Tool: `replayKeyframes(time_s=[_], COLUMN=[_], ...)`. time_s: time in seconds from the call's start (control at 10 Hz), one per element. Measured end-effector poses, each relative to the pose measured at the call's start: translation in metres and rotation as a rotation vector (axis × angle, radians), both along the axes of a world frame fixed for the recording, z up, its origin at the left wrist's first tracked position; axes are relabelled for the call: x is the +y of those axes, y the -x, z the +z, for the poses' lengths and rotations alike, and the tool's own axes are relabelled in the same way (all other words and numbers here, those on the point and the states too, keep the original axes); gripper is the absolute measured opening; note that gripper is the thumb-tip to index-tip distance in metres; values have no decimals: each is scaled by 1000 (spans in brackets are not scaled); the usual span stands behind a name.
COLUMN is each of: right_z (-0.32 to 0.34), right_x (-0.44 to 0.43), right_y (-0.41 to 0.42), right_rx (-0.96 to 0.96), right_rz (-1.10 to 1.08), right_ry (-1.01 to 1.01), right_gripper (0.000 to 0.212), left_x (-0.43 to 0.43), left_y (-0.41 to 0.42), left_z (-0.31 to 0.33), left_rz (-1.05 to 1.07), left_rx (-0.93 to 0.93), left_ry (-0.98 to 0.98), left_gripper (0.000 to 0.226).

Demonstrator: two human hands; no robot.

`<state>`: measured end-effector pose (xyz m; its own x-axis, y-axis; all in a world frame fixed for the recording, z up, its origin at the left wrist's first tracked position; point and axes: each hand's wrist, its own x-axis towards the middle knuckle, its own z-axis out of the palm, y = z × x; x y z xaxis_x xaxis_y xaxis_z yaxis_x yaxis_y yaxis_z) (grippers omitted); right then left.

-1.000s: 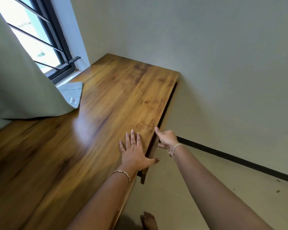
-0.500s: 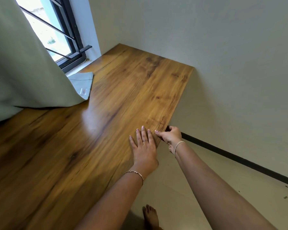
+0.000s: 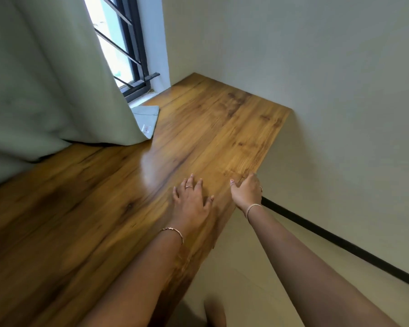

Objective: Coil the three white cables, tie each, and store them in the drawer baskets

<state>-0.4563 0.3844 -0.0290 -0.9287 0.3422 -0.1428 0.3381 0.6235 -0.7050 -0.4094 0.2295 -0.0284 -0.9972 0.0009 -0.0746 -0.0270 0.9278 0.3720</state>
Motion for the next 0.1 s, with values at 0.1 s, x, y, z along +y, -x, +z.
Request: replayKeyframes(time_s=[0.1], right_z=[22], right_x=[-26], right_y=[-8], right_rx=[71], right_rz=[195], right_ry=[-167], right_gripper=[75], left_x=[-33], left_y=[-3], left_z=[18], left_rz=[114], left_rx=[57], left_ry=[62], left_gripper=[64])
